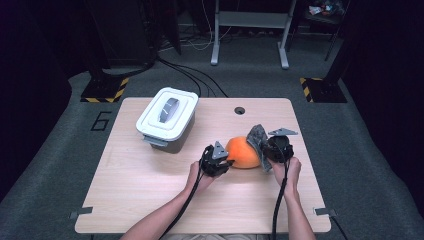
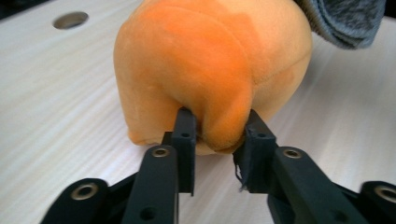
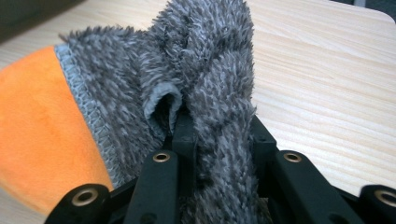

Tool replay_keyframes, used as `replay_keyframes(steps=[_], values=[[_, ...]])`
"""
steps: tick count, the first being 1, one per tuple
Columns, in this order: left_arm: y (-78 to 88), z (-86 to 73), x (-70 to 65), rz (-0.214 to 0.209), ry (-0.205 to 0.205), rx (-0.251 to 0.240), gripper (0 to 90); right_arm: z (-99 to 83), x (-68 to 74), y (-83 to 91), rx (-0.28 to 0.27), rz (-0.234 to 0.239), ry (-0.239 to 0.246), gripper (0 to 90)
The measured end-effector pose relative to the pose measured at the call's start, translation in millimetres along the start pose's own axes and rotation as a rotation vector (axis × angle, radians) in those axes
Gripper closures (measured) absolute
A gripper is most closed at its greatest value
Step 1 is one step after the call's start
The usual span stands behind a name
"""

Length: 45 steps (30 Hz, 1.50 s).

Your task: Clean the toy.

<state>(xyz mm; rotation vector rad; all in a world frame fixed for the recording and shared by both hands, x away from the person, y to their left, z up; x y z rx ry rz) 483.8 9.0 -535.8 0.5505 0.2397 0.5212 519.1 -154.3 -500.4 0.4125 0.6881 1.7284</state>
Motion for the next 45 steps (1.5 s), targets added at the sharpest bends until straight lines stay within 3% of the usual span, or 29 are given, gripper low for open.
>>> replay_keyframes(steps=[4,10,14,17,19,23,26,30,34,39,45], values=[[4.2,1.1,0.9,-0.052,0.098,-0.006,74.4,5.2,3.6,11.5,-0.033,0.019,0.012,70.8],[11.6,7.2,-1.1,-0.124,0.217,-0.028,74.4,18.7,27.4,29.5,-0.085,0.066,0.057,70.8],[13.4,8.6,-1.5,-0.138,0.243,-0.028,74.3,26.9,48.1,38.6,-0.11,0.12,0.083,70.7],[12.4,7.1,0.4,-0.136,0.248,-0.024,74.2,25.4,59.8,33.3,-0.09,0.108,0.13,70.7],[11.3,5.5,3.0,-0.134,0.252,-0.028,74.3,23.6,59.8,27.9,-0.078,0.089,0.144,70.8],[10.7,3.9,5.9,-0.129,0.251,-0.03,74.4,20.8,53.2,21.3,-0.072,0.079,0.117,70.8],[10.3,3.9,6.0,-0.128,0.251,-0.035,74.4,16.0,39.9,17.2,-0.062,0.042,0.112,70.8],[9.3,3.7,5.1,-0.131,0.253,-0.037,74.3,4.6,16.1,8.9,-0.029,0.006,0.057,70.8],[7.8,4.4,3.3,-0.129,0.242,-0.035,74.3,-4.3,3.8,4.6,-0.006,-0.002,0.027,70.8],[8.4,4.2,4.5,-0.132,0.245,-0.036,74.3,3.9,8.4,17.6,-0.057,0.031,0.013,70.9],[8.1,4.7,3.4,-0.137,0.24,-0.039,74.3,19.1,38.5,33.2,-0.108,0.109,0.045,70.8]])
Point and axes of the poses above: each handheld gripper's, and its own axes: y roughly backward along the jaws, z roughly out of its top, x roughly to its left, the point moved 9 cm from there along -y, roughly forward along the jaws, and after that the axes turned 6 degrees about -z, right-handed, at the moved point
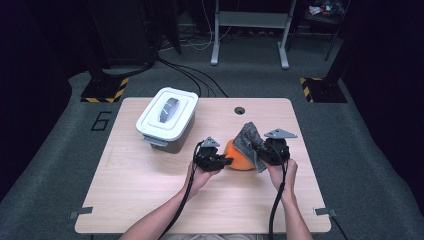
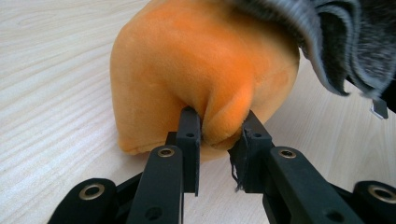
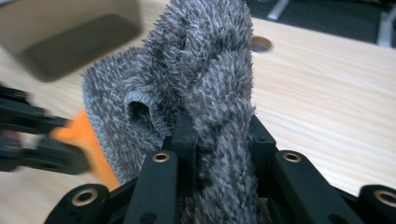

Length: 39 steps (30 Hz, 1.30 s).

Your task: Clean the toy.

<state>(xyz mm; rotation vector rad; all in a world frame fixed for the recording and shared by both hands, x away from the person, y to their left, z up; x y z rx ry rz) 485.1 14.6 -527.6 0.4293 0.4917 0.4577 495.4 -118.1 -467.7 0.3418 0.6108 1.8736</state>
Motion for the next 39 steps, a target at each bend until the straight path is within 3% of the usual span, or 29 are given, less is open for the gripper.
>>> replay_keyframes(steps=[4,7,13,20,23,26,28,31,35,37,39], values=[[0.6,0.2,1.4,0.007,-0.005,0.003,74.3,6.5,21.1,-3.5,0.005,0.025,0.06,70.8],[0.9,-0.5,2.1,0.001,0.011,-0.005,74.3,4.6,23.0,-9.8,0.022,-0.006,0.092,70.8],[0.5,-1.6,1.3,-0.002,0.004,-0.002,74.2,-7.2,2.4,-11.2,0.043,-0.049,0.062,70.8],[0.4,-2.4,1.9,-0.005,0.005,-0.002,74.1,-34.1,-38.8,-22.2,0.107,-0.099,-0.045,70.8],[0.3,-2.3,2.6,-0.003,0.001,-0.001,73.9,-40.8,-44.5,-28.0,0.126,-0.09,-0.081,70.8],[0.5,-1.8,3.2,0.004,-0.008,-0.003,73.1,-41.1,-45.7,-29.6,0.128,-0.088,-0.085,70.9],[1.4,-0.7,2.8,0.017,-0.028,-0.004,69.9,-40.2,-44.8,-29.5,0.127,-0.089,-0.082,70.9],[4.2,1.6,2.7,0.073,-0.12,0.003,55.9,-40.2,-45.8,-29.4,0.131,-0.095,-0.075,70.9],[-0.2,-1.2,2.5,0.145,-0.204,0.045,39.8,-39.7,-46.9,-30.7,0.132,-0.101,-0.083,70.9],[-3.6,-0.5,3.7,0.166,-0.231,0.046,36.8,-39.1,-47.3,-31.1,0.131,-0.1,-0.083,70.9],[-6.9,0.9,2.9,0.15,-0.243,0.026,40.9,-38.4,-47.3,-31.5,0.129,-0.103,-0.082,70.9]])
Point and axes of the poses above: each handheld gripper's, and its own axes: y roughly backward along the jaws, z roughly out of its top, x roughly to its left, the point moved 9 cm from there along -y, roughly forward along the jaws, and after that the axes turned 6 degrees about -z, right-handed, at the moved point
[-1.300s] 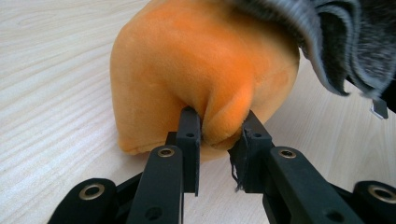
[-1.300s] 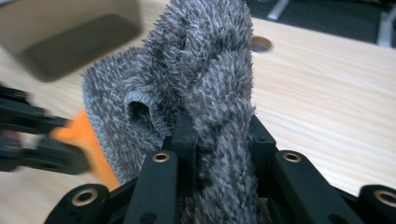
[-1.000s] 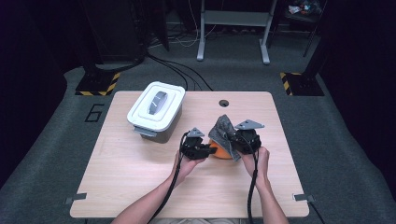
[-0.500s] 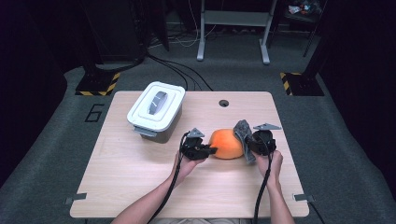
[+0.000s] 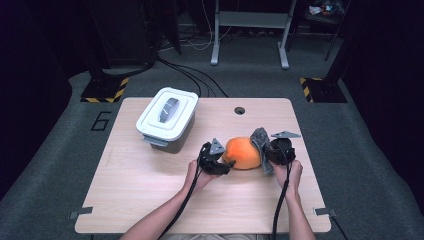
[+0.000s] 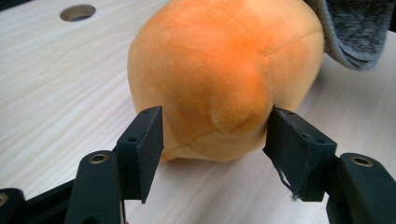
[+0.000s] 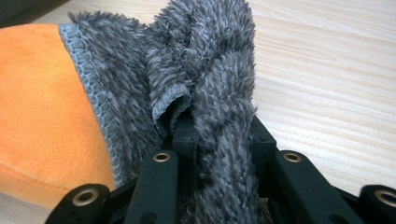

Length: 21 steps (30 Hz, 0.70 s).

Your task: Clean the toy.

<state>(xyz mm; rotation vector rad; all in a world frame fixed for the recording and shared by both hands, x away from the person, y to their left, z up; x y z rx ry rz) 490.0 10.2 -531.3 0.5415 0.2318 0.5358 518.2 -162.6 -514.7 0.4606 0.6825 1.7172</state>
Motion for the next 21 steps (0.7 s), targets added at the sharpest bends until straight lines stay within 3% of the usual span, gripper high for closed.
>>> replay_keyframes(steps=[3,6,12,15,19,21], values=[[-1.1,2.3,-0.2,-0.017,-0.011,-0.022,61.4,1.4,-0.1,-0.4,0.0,-0.003,0.003,71.0],[0.8,3.5,0.2,-0.033,0.033,-0.035,71.5,4.0,-0.8,2.0,-0.011,0.005,-0.001,71.1],[7.9,4.3,0.1,-0.083,0.14,-0.024,74.0,17.4,9.1,24.1,-0.076,0.034,0.015,71.0],[9.7,6.1,-0.8,-0.106,0.188,-0.03,73.9,27.4,26.6,37.4,-0.112,0.069,0.043,71.0],[11.5,6.5,-1.6,-0.115,0.205,-0.02,73.7,38.3,57.5,48.5,-0.141,0.127,0.103,70.9],[11.6,6.0,-0.4,-0.114,0.212,-0.019,73.7,38.8,69.1,46.7,-0.131,0.128,0.143,70.9]])
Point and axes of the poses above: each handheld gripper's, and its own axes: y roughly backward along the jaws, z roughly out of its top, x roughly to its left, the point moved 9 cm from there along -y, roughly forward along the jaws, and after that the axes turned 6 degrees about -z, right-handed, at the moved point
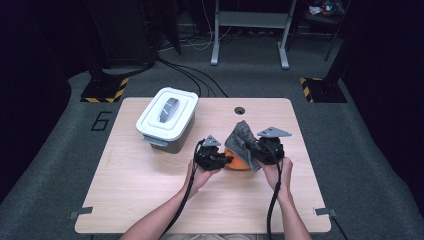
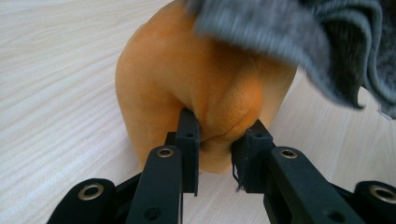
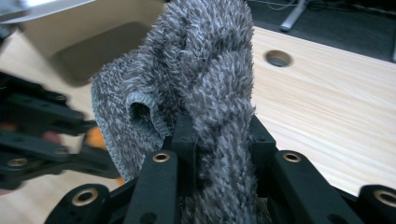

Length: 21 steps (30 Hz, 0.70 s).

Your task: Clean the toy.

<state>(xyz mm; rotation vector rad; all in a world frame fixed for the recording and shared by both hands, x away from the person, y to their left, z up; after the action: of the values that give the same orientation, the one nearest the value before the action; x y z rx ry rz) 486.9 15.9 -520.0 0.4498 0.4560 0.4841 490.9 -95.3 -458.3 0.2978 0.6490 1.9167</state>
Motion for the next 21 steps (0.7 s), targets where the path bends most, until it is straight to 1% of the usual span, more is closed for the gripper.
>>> replay_keyframes(steps=[1,2,3,4,6,7,9,10,12,13,14,16,17,19,21], values=[[-0.2,-0.4,1.4,0.003,0.005,-0.002,73.7,-0.5,2.9,-3.8,0.007,-0.013,0.029,70.9],[-0.1,-1.5,3.3,0.004,0.004,0.005,73.7,-1.4,4.9,-7.2,0.014,-0.027,0.041,70.9],[-0.5,-2.2,4.7,0.0,0.015,-0.002,73.7,-2.7,5.6,-9.8,0.023,-0.035,0.047,71.0],[-0.2,-3.0,5.9,-0.004,0.024,0.0,73.8,-3.1,5.0,-11.7,0.022,-0.041,0.053,71.0],[-0.5,-3.5,8.2,0.0,0.027,-0.008,73.8,-4.7,3.2,-13.5,0.028,-0.043,0.048,71.0],[-0.6,-3.9,8.6,-0.004,0.035,-0.011,73.8,-5.3,2.2,-13.8,0.026,-0.05,0.042,71.0],[-0.5,-4.5,10.2,-0.003,0.047,-0.016,73.8,-8.9,-4.4,-13.5,0.036,-0.082,0.055,71.0],[-0.5,-4.7,11.1,-0.007,0.057,-0.019,73.8,-11.4,-8.5,-13.5,0.042,-0.089,0.041,71.0],[-0.4,-5.0,12.5,-0.007,0.055,-0.021,73.8,-18.0,-20.5,-15.4,0.05,-0.103,0.011,71.0],[-0.7,-5.0,12.5,-0.008,0.058,-0.022,73.8,-22.5,-26.6,-16.6,0.063,-0.109,-0.02,71.0],[-0.7,-4.9,12.5,-0.008,0.056,-0.022,73.8,-26.6,-34.0,-18.2,0.068,-0.115,-0.028,71.0],[-1.4,-5.0,12.7,-0.011,0.056,-0.024,73.8,-37.2,-47.5,-22.3,0.095,-0.139,-0.055,71.0],[-1.5,-5.1,12.8,-0.012,0.056,-0.023,73.8,-43.6,-53.5,-25.5,0.113,-0.138,-0.077,71.0],[-2.3,-5.0,12.9,-0.017,0.056,-0.026,73.8,-51.3,-61.0,-29.7,0.138,-0.148,-0.096,70.9],[-2.5,-4.8,13.3,-0.02,0.055,-0.028,73.8,-53.1,-62.5,-30.1,0.143,-0.134,-0.113,70.9]])
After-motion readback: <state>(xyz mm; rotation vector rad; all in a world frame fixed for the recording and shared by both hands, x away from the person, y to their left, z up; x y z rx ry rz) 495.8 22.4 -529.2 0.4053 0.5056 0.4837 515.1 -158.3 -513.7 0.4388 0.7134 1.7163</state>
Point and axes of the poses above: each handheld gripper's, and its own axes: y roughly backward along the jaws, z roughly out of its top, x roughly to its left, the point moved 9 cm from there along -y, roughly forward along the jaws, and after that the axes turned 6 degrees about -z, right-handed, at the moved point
